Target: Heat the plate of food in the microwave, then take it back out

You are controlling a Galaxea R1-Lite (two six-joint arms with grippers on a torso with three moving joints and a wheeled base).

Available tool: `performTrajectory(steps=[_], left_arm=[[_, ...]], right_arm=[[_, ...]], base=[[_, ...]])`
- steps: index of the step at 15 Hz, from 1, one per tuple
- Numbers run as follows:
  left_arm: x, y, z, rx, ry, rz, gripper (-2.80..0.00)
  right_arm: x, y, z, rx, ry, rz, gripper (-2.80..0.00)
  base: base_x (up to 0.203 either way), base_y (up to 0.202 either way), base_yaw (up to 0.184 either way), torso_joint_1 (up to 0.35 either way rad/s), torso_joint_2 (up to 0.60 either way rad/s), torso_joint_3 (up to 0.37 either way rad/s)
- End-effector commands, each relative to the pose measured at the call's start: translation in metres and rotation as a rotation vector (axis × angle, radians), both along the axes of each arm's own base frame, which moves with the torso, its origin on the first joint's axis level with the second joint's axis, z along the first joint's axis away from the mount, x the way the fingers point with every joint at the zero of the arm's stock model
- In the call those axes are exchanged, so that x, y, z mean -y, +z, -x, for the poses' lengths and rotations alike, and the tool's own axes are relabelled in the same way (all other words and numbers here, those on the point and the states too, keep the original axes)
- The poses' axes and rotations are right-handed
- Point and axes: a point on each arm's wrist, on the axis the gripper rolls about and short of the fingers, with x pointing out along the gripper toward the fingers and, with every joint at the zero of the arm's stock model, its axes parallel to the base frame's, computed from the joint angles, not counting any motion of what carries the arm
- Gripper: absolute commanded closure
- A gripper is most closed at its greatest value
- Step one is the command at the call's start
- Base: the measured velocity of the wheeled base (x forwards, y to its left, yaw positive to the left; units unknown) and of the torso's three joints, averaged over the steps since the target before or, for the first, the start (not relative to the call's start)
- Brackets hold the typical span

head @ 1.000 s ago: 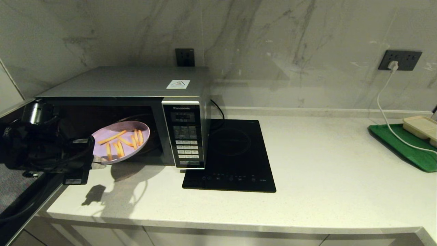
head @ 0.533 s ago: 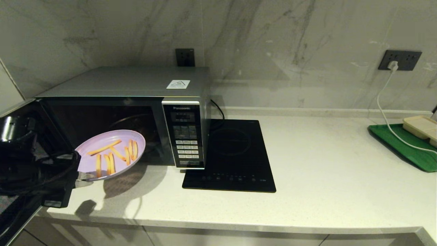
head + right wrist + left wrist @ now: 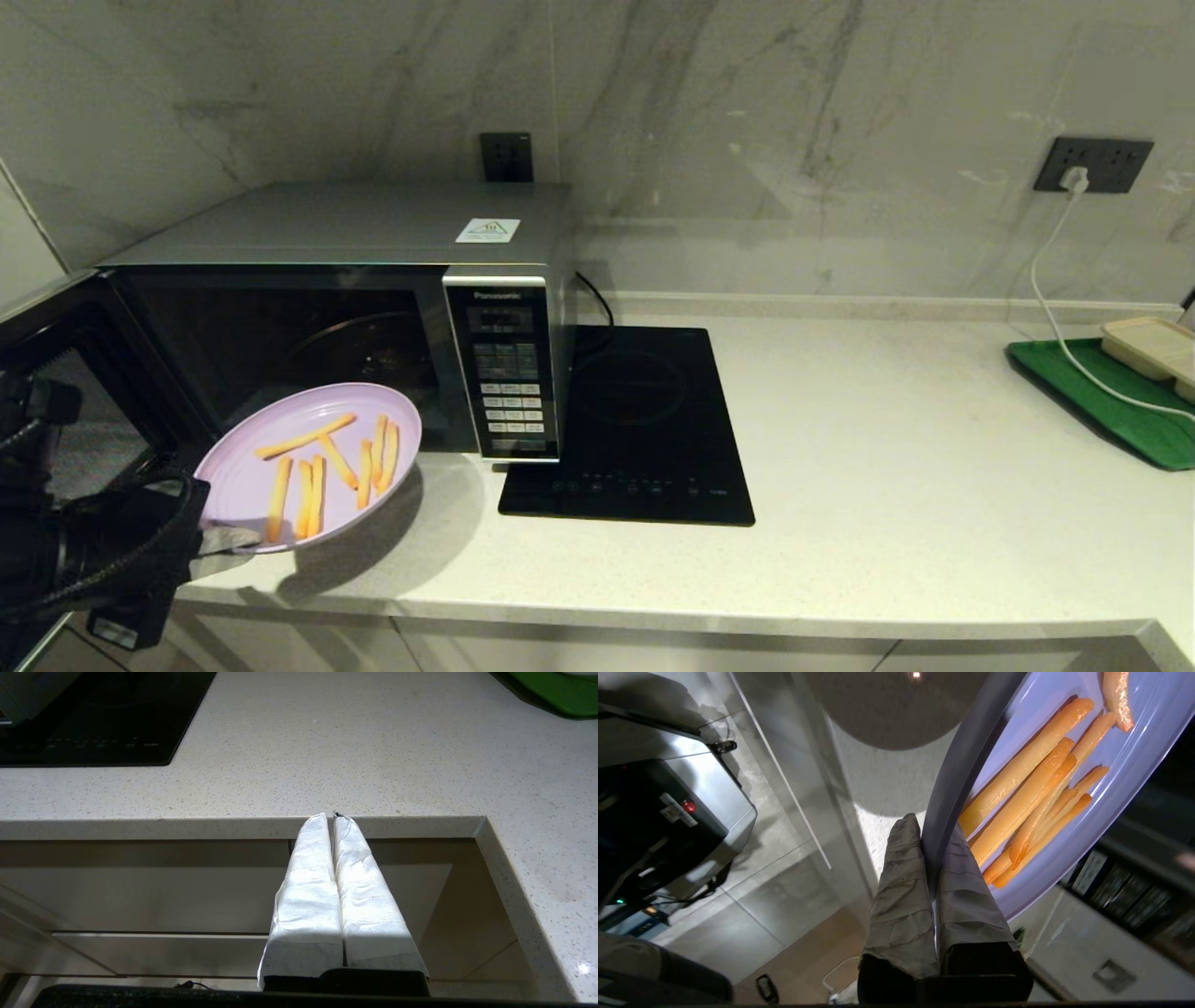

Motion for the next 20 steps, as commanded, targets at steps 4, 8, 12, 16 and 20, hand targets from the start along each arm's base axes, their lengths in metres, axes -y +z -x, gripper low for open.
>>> performTrajectory(steps=[4,8,12,16,20], left_arm=[[0.019,0.007,0.014,0.062,-0.154,-0.058,0.00],[0.028,0.005,0.017,0.082,-0.289,-0.133,0.00],[0.046,0.000,0.023,0.079,-0.457,-0.177,0.00],[0.067,-0.006,0.029,0.035,-0.592,-0.172,0.00],[0.087,-0.012,0.023,0.001,-0.691,-0.161,0.00]], right_arm=[[0.000,0.000,0.000,-0.002,0.000,0.000,0.00],[0.000,0.000,0.000,-0.002,0.000,0.000,0.00],[0.000,0.000,0.000,-0.002,0.000,0.000,0.00],[0.000,0.000,0.000,-0.002,0.000,0.000,0.00],[0.000,0.000,0.000,-0.002,-0.001,0.000,0.00]], base=[[0.000,0.000,0.000,0.000,0.00,0.000],[0.000,0.000,0.000,0.000,0.00,0.000],[0.000,0.000,0.000,0.000,0.00,0.000],[0.000,0.000,0.000,0.000,0.00,0.000],[0.000,0.000,0.000,0.000,0.00,0.000]])
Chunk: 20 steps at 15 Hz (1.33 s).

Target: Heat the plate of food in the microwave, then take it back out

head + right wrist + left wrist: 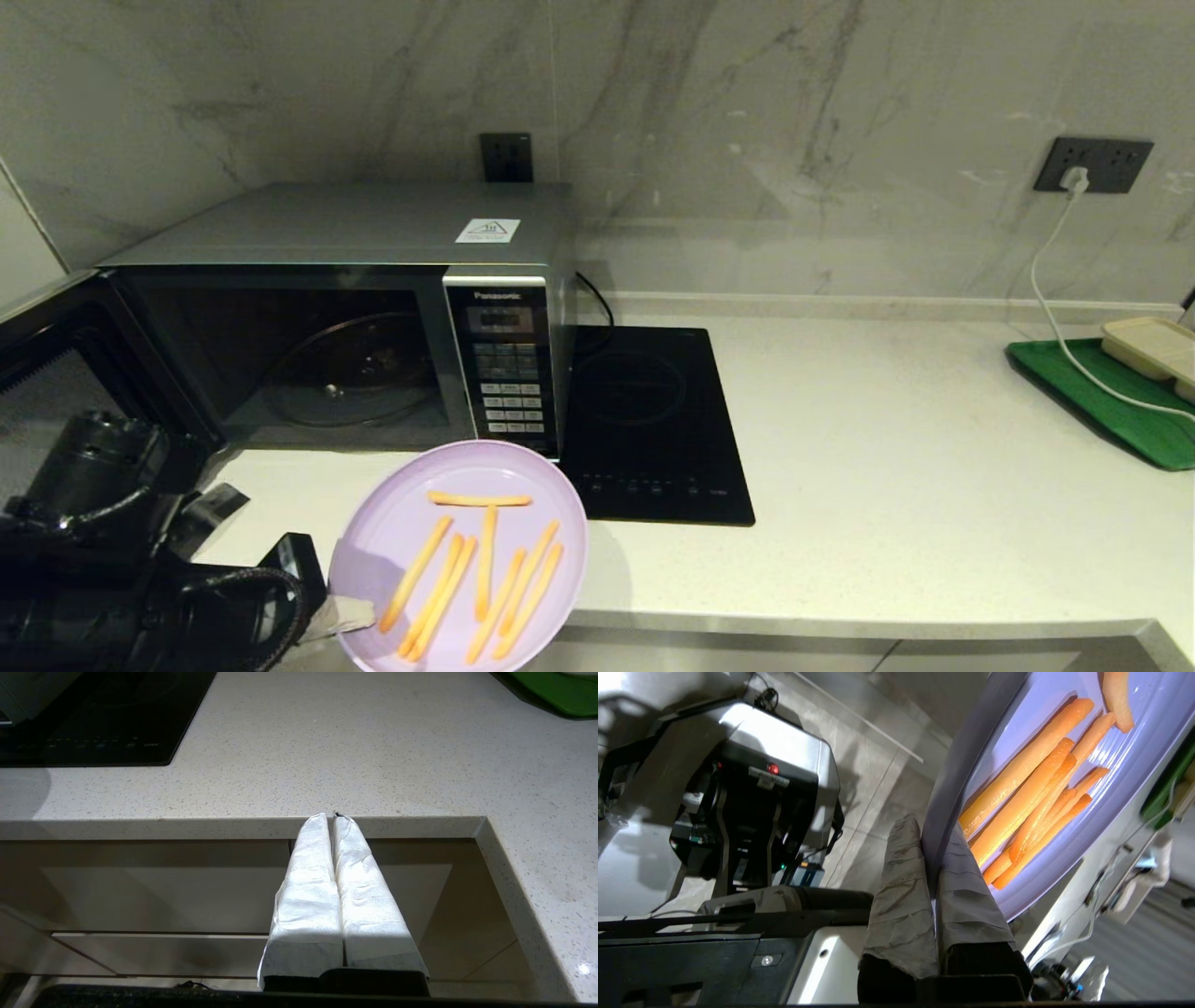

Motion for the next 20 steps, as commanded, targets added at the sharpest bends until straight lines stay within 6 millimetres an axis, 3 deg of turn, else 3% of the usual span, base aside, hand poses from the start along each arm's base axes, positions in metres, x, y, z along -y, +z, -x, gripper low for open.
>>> performTrajectory(steps=[1,8,14,17,20], left_arm=[[0.013,-0.007,-0.009,-0.052,-0.047,0.007,0.00],[0.061,-0.006,-0.037,-0.066,-0.211,0.075,0.00],[0.115,-0.006,-0.072,-0.055,-0.283,0.100,0.00],[0.132,-0.002,-0.089,-0.030,-0.297,0.117,0.00],[0.149,-0.011,-0.102,-0.054,-0.310,0.111,0.00]], right_arm=[[0.000,0.000,0.000,-0.002,0.000,-0.001,0.00],[0.000,0.000,0.000,-0.002,0.000,-0.001,0.00],[0.000,0.000,0.000,-0.002,0.000,-0.001,0.00],[0.000,0.000,0.000,-0.002,0.000,-0.001,0.00],[0.000,0.000,0.000,-0.002,0.000,-0.001,0.00]], base=[[0.000,0.000,0.000,0.000,0.00,0.000],[0.000,0.000,0.000,0.000,0.00,0.000],[0.000,0.000,0.000,0.000,0.00,0.000],[0.000,0.000,0.000,0.000,0.00,0.000],[0.000,0.000,0.000,0.000,0.00,0.000]])
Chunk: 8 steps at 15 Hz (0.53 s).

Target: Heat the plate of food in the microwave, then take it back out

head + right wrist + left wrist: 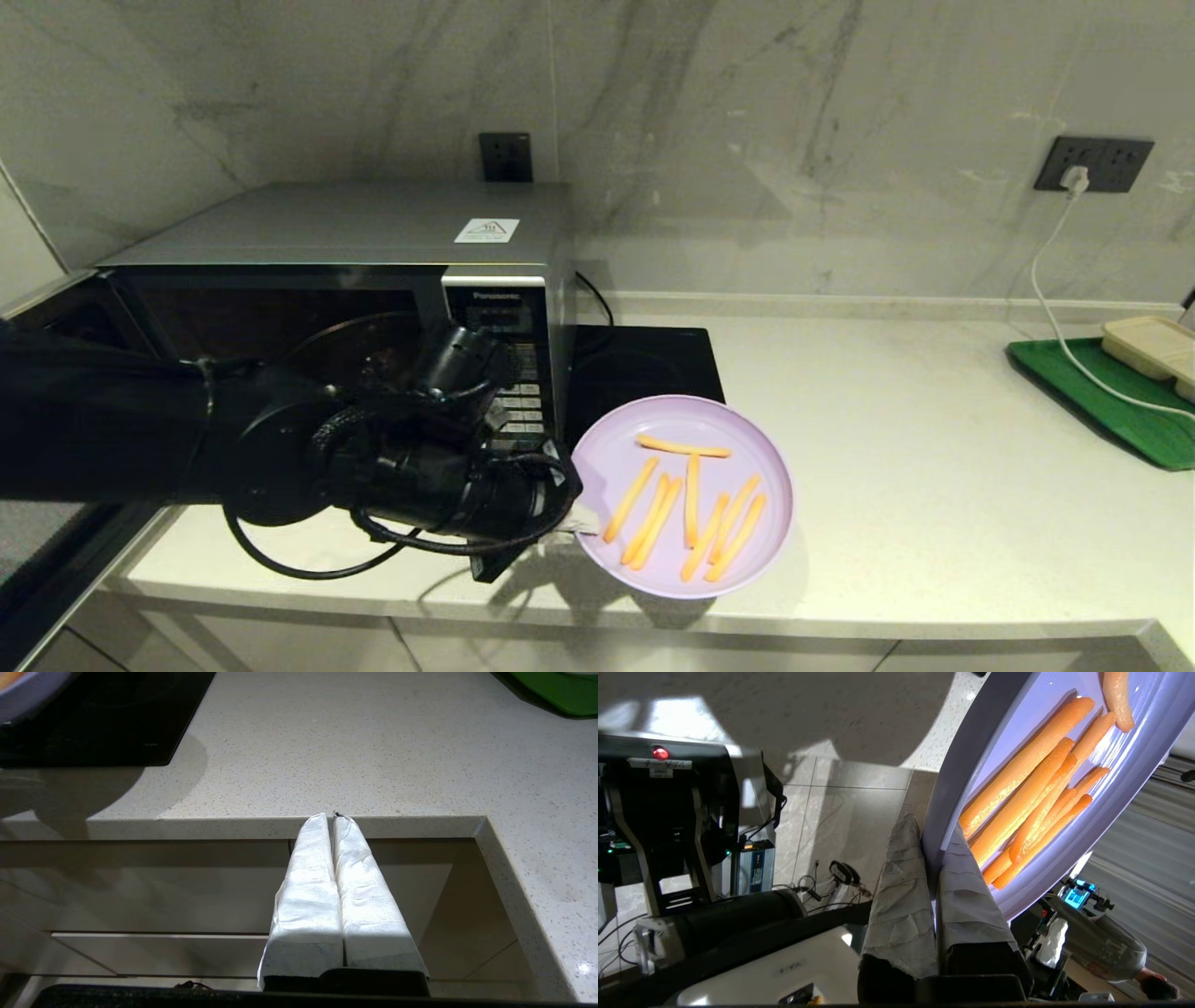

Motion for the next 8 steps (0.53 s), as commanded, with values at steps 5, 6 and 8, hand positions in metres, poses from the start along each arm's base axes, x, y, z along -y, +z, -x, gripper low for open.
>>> performTrajectory(steps=[5,6,8], left_arm=[[0.027,-0.024,-0.025,-0.063,-0.021,-0.047,0.00],[0.030,-0.024,-0.028,-0.059,-0.020,-0.046,0.00],[0.032,-0.025,-0.033,-0.056,-0.009,-0.044,0.00]], right_arm=[[0.000,0.000,0.000,-0.002,0.000,0.000,0.00],[0.000,0.000,0.000,-0.002,0.000,0.000,0.00],[0.000,0.000,0.000,-0.002,0.000,0.000,0.00]], base=[[0.000,0.000,0.000,0.000,0.00,0.000],[0.000,0.000,0.000,0.000,0.00,0.000],[0.000,0.000,0.000,0.000,0.00,0.000]])
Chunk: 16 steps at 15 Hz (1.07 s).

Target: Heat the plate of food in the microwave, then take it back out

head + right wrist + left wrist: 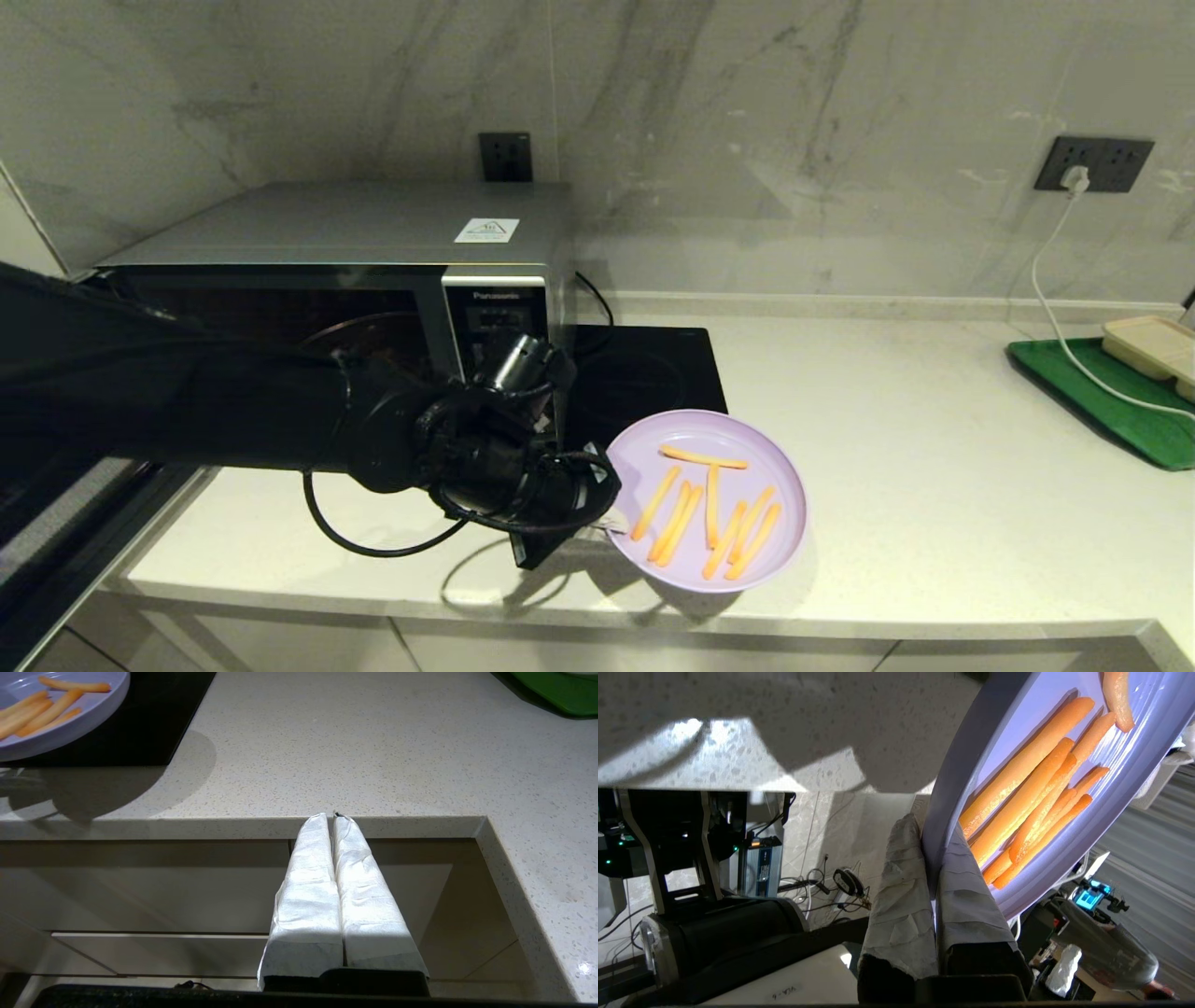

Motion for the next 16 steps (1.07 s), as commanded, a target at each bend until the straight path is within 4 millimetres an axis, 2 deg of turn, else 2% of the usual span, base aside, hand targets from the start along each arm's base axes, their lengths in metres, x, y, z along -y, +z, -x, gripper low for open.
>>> performTrajectory(steps=[1,10,16], left_arm=[[0.003,-0.005,-0.008,-0.011,0.015,0.000,0.00],[0.017,-0.018,-0.028,-0.075,0.066,-0.008,0.00],[0.024,-0.015,-0.044,-0.128,0.153,-0.043,0.00]], right_arm=[[0.000,0.000,0.000,-0.002,0.000,0.000,0.00],[0.000,0.000,0.000,-0.002,0.000,0.000,0.00],[0.000,0.000,0.000,-0.002,0.000,0.000,0.00]], base=[[0.000,0.000,0.000,0.000,0.00,0.000],[0.000,0.000,0.000,0.000,0.00,0.000],[0.000,0.000,0.000,0.000,0.00,0.000]])
